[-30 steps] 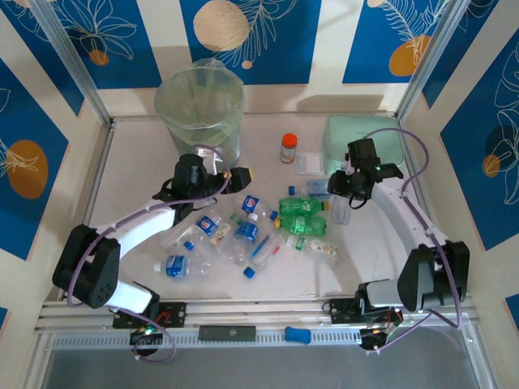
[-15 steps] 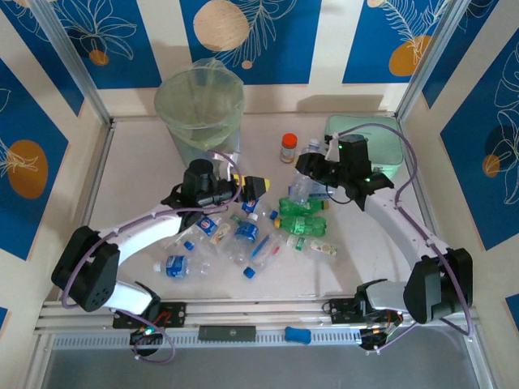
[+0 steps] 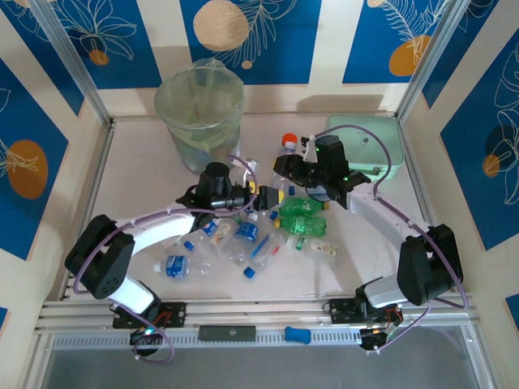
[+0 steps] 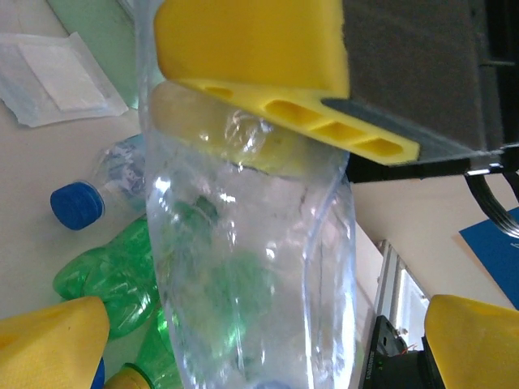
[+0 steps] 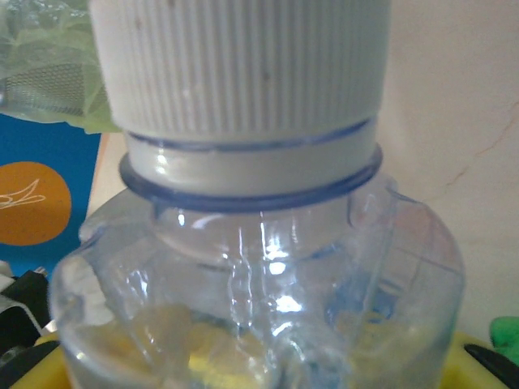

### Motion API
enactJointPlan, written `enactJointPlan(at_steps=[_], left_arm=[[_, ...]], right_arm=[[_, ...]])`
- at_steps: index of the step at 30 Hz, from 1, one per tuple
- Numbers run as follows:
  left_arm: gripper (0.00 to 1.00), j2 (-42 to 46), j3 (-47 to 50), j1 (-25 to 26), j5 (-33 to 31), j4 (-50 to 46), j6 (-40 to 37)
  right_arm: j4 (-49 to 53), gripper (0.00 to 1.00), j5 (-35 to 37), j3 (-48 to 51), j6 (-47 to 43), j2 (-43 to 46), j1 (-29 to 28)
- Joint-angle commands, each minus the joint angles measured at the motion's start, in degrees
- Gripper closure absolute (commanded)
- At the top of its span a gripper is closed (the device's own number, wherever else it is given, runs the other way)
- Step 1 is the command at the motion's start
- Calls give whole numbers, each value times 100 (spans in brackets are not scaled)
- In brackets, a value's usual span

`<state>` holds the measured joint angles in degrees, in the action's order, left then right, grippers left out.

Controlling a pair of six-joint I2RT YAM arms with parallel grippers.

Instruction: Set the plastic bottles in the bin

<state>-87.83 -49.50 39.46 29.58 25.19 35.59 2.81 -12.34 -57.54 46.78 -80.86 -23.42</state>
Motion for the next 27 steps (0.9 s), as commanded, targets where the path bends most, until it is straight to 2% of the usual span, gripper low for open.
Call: enactJointPlan(at_steps=[1,7,18,21,27], left_arm=[[3,-134,-224,70,128,1,-117],[15,-301,-278,79,212,216,18],[49,-276,-263,79,307,241,26],[52,-245,-245,78,246,223,21],[54,-114,-193,18,-166,-31,-7]], right_arm=[[-247,54,-251,-183,163,-29,-88],[-148,54,-287,-221,147,-1,-205],[-31,53,-199,-336,67,-44,-260],[7,48,-199,-385,50,-64,-268],[251,25,-38,-426,-38,97,-179]])
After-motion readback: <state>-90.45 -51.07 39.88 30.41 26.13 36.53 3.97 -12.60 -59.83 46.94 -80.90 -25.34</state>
